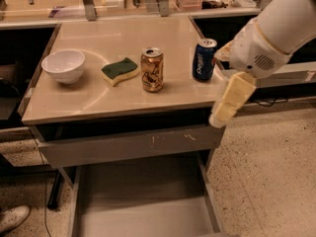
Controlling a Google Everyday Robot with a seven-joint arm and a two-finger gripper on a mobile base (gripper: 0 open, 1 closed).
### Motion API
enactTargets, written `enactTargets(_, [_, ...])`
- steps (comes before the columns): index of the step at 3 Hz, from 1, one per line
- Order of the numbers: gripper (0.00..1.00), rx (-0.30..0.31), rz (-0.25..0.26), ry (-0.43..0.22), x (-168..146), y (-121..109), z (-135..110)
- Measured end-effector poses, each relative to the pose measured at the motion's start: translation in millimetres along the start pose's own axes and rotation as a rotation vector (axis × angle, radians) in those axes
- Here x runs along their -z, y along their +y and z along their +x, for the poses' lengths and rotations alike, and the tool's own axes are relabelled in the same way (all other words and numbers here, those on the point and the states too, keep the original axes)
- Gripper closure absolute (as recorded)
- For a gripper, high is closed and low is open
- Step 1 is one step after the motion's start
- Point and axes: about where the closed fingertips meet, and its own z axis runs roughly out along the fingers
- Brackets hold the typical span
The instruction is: Place orange can into middle drawer
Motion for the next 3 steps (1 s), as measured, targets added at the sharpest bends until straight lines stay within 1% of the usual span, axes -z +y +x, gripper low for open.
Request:
enactTargets(1, [0.00,0.027,-0.037,-0.161,-28,-14,-49])
enactTargets(2, [0.00,0.081,-0.066,-0.217,-38,-19,-83])
enactTargets(3, [0.00,0.083,-0.067,-0.218,-39,-19,-85])
